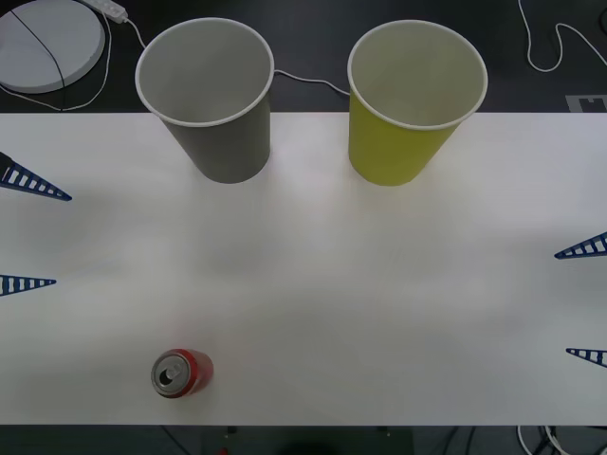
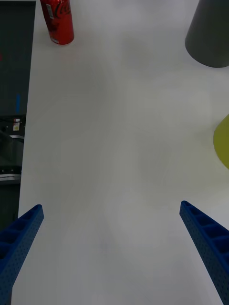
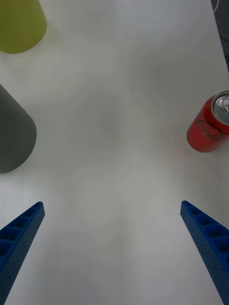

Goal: Put the can into the green bin and the plastic bottle into the gray bin

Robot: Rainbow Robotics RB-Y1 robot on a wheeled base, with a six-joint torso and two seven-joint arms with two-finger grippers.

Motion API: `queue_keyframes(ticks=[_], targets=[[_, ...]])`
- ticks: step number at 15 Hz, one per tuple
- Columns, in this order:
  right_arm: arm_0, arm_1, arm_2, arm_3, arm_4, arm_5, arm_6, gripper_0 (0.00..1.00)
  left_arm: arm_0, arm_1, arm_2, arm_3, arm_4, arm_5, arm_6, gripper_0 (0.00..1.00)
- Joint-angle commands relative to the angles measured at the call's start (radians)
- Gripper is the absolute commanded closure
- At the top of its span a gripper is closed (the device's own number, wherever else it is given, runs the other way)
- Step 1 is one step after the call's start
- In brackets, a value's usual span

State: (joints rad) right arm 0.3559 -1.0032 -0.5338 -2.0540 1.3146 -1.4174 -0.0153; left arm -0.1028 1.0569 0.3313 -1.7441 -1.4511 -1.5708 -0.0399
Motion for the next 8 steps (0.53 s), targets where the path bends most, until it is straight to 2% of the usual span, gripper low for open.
queue_keyframes(ticks=[1, 8], targets=[[0.0, 0.0, 0.0, 0.0, 0.0, 0.0, 0.0, 0.0, 0.0, 0.0, 0.0, 0.0, 0.0, 0.0, 0.0, 0.0], [0.0, 0.0, 0.0, 0.0, 0.0, 0.0, 0.0, 0.0, 0.04, 0.006, -0.041, 0.023, 0.014, 0.0, 0.003, 0.0]])
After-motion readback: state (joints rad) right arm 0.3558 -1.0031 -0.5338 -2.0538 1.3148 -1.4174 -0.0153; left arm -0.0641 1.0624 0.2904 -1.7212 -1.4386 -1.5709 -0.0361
